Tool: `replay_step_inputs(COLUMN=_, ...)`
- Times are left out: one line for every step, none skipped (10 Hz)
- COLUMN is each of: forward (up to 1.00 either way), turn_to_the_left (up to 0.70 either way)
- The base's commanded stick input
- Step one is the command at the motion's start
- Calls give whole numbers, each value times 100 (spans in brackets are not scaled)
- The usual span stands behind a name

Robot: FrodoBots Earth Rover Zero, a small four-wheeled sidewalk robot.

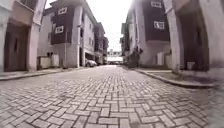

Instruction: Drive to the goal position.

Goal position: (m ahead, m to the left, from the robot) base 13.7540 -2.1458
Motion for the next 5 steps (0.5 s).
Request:
replay_step_inputs(forward=100, turn_to_the_left=-28)
replay_step_inputs(forward=100, turn_to_the_left=0)
replay_step_inputs(forward=100, turn_to_the_left=0)
replay_step_inputs(forward=100, turn_to_the_left=0)
replay_step_inputs(forward=100, turn_to_the_left=0)
